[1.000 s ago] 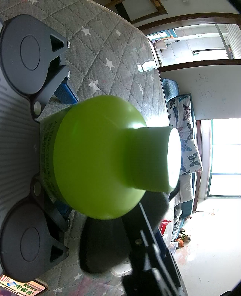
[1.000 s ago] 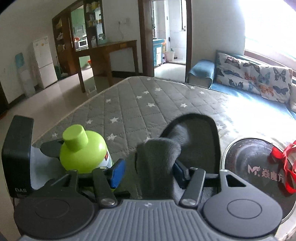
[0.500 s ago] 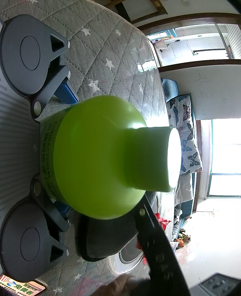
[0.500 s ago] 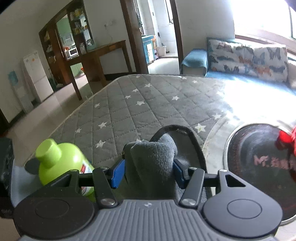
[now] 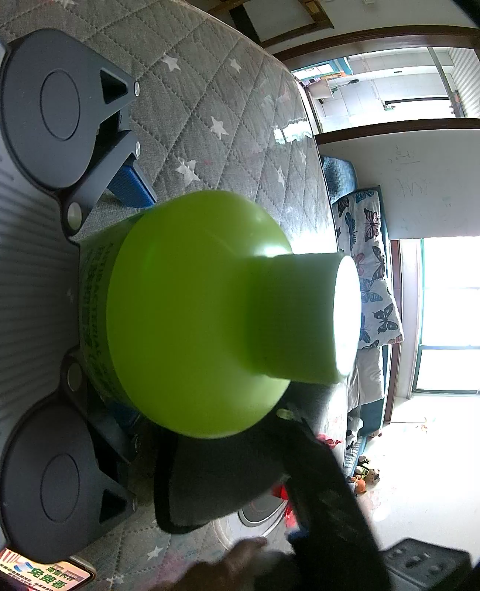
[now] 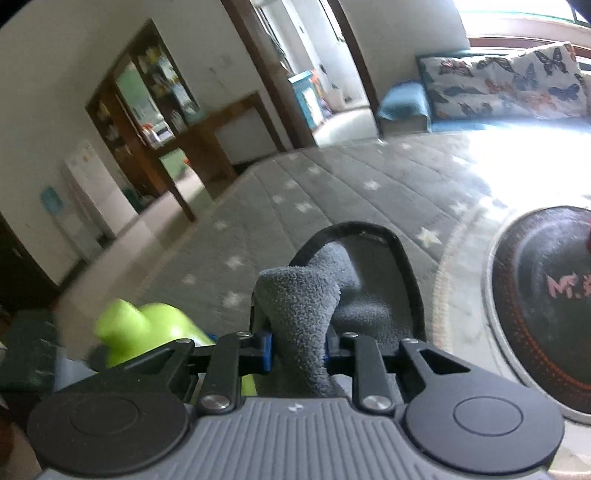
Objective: Clean container
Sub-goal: 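Rub the grey cloth over the bottle cap and shoulder with the right gripper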
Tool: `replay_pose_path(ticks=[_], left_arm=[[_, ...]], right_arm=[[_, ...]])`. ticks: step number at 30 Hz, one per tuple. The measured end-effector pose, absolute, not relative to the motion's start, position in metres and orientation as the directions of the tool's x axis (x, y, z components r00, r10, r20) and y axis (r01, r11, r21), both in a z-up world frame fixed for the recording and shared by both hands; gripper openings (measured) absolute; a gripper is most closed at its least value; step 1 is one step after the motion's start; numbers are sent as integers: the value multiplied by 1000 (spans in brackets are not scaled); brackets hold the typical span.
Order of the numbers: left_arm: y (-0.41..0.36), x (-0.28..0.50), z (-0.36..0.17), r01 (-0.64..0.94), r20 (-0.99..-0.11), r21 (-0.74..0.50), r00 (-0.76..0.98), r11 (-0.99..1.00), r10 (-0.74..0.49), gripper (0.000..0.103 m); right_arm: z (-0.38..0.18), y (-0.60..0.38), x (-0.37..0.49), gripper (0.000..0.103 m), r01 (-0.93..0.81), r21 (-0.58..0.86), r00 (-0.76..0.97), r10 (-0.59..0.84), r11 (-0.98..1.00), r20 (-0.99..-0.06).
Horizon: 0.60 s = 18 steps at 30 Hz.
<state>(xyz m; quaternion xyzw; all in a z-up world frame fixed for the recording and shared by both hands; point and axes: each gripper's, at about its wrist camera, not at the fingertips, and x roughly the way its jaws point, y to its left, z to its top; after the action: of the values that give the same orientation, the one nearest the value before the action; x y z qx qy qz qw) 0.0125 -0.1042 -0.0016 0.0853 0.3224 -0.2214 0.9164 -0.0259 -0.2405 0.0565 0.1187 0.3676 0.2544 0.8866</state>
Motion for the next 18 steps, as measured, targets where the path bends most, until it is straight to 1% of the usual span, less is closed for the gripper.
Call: replay_pose_path(ticks=[5,8,11,18], left_arm=[[-104,13,-2,460,-628,14,695,888,-350,103],[-104,13,-1,460,-628,14,695,888,-350,103],[-104,13,-1,460,-628,14,695,888,-350,103],[-105,14,-1,460,-628,15,695,888,-350,103]], right_arm=[[80,-249,-37,22,-443,490,604,654,751,-456],[85,-249,-36,22,-471,511,600,685,719,-413],[78,-249,-30,22,-481,549,571,719,684,-396],[54,-261,-10,22,-423,631,544,739,650,-397]])
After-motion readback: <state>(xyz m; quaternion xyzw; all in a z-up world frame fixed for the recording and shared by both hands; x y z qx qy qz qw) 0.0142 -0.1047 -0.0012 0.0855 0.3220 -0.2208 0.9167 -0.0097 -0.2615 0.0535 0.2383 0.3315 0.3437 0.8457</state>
